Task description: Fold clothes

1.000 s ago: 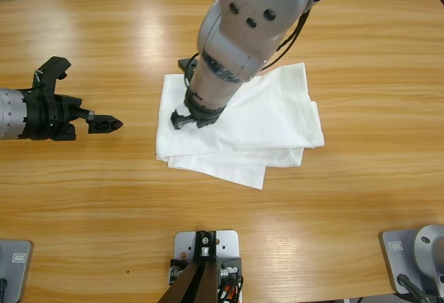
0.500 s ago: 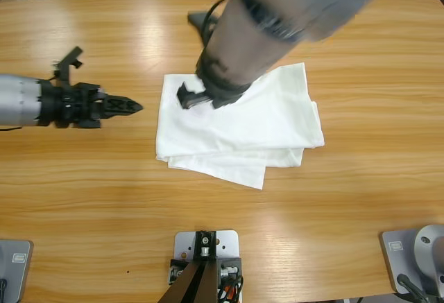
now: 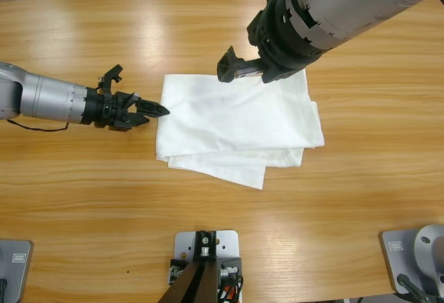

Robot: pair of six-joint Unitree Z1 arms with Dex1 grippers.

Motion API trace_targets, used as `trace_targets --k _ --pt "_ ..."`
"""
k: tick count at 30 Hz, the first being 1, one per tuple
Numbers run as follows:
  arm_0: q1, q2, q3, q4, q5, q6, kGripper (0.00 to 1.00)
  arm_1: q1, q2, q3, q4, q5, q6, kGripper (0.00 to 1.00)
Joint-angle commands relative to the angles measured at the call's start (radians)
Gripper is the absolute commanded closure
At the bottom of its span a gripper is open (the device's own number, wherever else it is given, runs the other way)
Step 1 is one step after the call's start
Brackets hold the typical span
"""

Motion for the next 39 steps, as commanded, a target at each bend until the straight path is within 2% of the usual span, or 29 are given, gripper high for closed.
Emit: trace_targets --k 1,8,18,27,28,31,33,36,39 --pt "0.015 0.179 0.046 -0.149 -0.063 -0.135 0.000 -0.015 -0.010 0.036 -0.003 -0.025 0.002 0.073" --pt "0.014 0.199 0.027 -0.163 -0.066 -0.196 0.009 -0.021 -0.012 0.043 -0.013 -0.032 0.006 0.073" --pt "-0.058 0.203 -0.001 -0.160 -0.063 -0.195 0.017 -0.028 -0.016 0.049 -0.025 -0.040 0.007 0.073" --pt "-0.063 0.204 -0.023 -0.149 -0.063 -0.190 0.015 -0.029 -0.022 0.055 -0.033 -0.046 0.011 0.078" --pt "-0.063 0.201 -0.028 -0.137 -0.059 -0.188 0.037 -0.029 -0.022 0.055 -0.033 -0.046 0.013 0.078" --pt "-0.065 0.190 -0.035 -0.108 -0.043 -0.166 0.227 -0.029 -0.024 0.055 -0.034 -0.046 0.013 0.078" --pt "-0.067 0.182 -0.036 -0.088 -0.032 -0.136 0.298 -0.029 -0.024 0.055 -0.035 -0.046 0.015 0.078" --pt "-0.067 0.164 -0.057 -0.037 -0.015 -0.102 0.638 -0.030 -0.027 0.056 -0.035 -0.045 0.017 0.078" --pt "-0.067 0.167 -0.084 -0.003 -0.015 -0.089 0.711 -0.031 -0.027 0.058 -0.035 -0.045 0.019 0.078"
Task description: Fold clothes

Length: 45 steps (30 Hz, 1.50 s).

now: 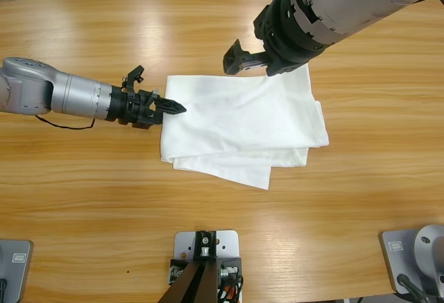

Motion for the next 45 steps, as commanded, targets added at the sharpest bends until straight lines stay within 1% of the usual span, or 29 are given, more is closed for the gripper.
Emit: trace_targets --k 1,2,13,16,17,22,26,29,31,34,36,38,43,45 --pt "-0.013 0.059 -0.033 0.114 0.032 0.059 0.914 -0.011 -0.024 0.040 -0.010 -0.014 0.014 0.078" --pt "-0.013 0.063 -0.031 0.114 0.042 0.066 1.000 -0.011 -0.025 0.040 -0.010 -0.014 0.015 0.078" --pt "-0.028 0.114 -0.029 0.108 0.089 0.120 1.000 -0.013 -0.027 0.051 -0.010 -0.003 0.015 0.082" --pt "-0.025 0.097 -0.005 0.103 0.129 0.141 1.000 -0.013 -0.032 0.063 -0.010 -0.001 0.015 0.082" --pt "-0.021 0.075 -0.001 0.130 0.148 0.156 1.000 -0.013 -0.035 0.065 -0.010 0.000 0.015 0.082" --pt "0.028 -0.057 0.013 0.371 0.215 0.249 1.000 -0.013 -0.038 0.068 -0.020 -0.002 0.016 0.082" --pt "0.113 -0.156 -0.009 0.574 0.280 0.340 1.000 -0.013 -0.039 0.067 -0.028 -0.002 0.021 0.082" --pt "0.149 -0.195 -0.036 0.690 0.313 0.395 1.000 -0.013 -0.046 0.071 -0.028 -0.002 0.021 0.082" --pt "0.155 -0.218 -0.090 0.812 0.370 0.438 1.000 -0.013 -0.050 0.072 -0.026 -0.003 0.024 0.082" --pt "0.231 -0.257 -0.149 0.959 0.416 0.464 1.000 -0.013 -0.056 0.074 -0.025 -0.003 0.037 0.082" --pt "0.241 -0.274 -0.211 1.054 0.455 0.490 1.000 -0.013 -0.062 0.076 -0.025 -0.003 0.045 0.082" --pt "0.253 -0.294 -0.267 1.158 0.517 0.542 1.000 -0.014 -0.073 0.083 -0.025 -0.005 0.049 0.082" --pt "0.338 -0.385 -0.376 1.375 0.654 0.684 1.000 -0.013 -0.091 0.114 -0.027 -0.008 0.075 0.082" --pt "0.353 -0.404 -0.427 1.454 0.709 0.735 1.000 -0.013 -0.092 0.117 -0.029 -0.008 0.083 0.082"
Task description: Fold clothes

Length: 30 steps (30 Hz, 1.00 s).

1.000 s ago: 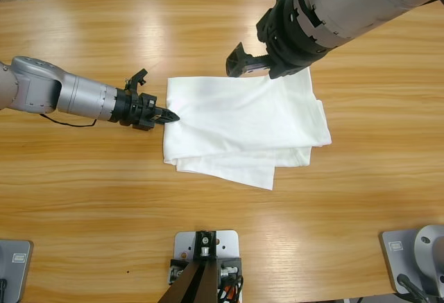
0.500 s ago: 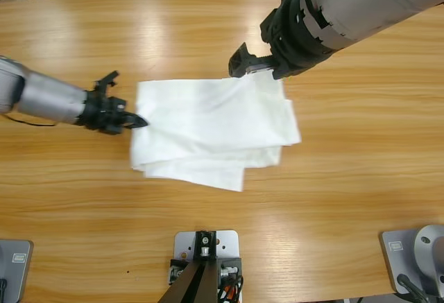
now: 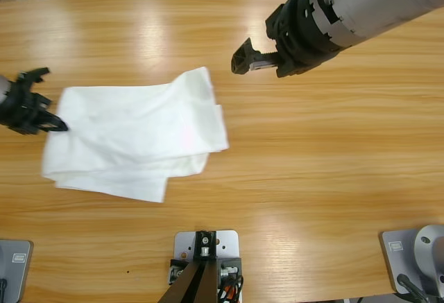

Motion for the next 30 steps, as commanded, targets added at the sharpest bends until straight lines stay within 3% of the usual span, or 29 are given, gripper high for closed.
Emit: trace_targets --k 1,6,10,16,20,30 --pt "0.090 -0.106 -0.156 0.290 0.192 0.190 1.000 -0.010 -0.043 0.061 -0.012 -0.008 0.042 0.082" --pt "0.089 -0.130 -0.194 0.359 0.232 0.242 1.000 -0.010 -0.046 0.065 -0.017 -0.004 0.060 0.082" --pt "-0.031 -0.101 -0.263 0.372 0.231 0.229 1.000 -0.010 -0.060 0.099 -0.019 -0.002 0.078 0.082" --pt "-0.206 -0.015 -0.492 0.491 0.200 0.176 1.000 -0.010 -0.070 0.164 -0.043 0.017 0.106 0.082" --pt "-0.302 0.031 -0.532 0.524 0.171 0.151 1.000 -0.010 -0.061 0.177 -0.059 0.033 0.118 0.082" --pt "-0.404 0.178 -0.645 0.527 0.112 0.055 1.000 -0.010 -0.065 0.220 -0.078 0.053 0.129 0.082"
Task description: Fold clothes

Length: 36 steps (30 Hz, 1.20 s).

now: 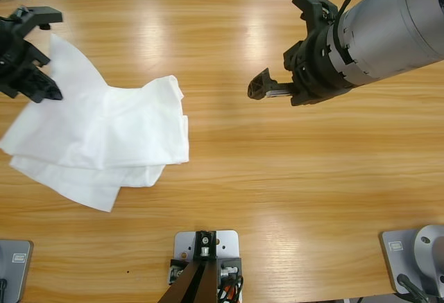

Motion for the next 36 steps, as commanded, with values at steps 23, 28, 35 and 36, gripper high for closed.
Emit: trace_targets --k 23,28,35,36 --pt "-0.284 0.595 -0.687 0.099 -0.305 -0.128 1.000 -0.008 -0.022 0.186 -0.136 0.053 0.037 0.082" --pt "-0.291 0.589 -0.716 0.118 -0.298 -0.139 1.000 -0.009 -0.019 0.187 -0.141 0.057 0.038 0.082" --pt "-0.108 0.334 -0.372 0.127 -0.178 -0.092 1.000 -0.009 -0.019 0.179 -0.144 0.054 0.038 0.082" --pt "-0.059 0.291 -0.306 0.126 -0.157 -0.077 1.000 -0.008 -0.019 0.179 -0.144 0.054 0.038 0.082"
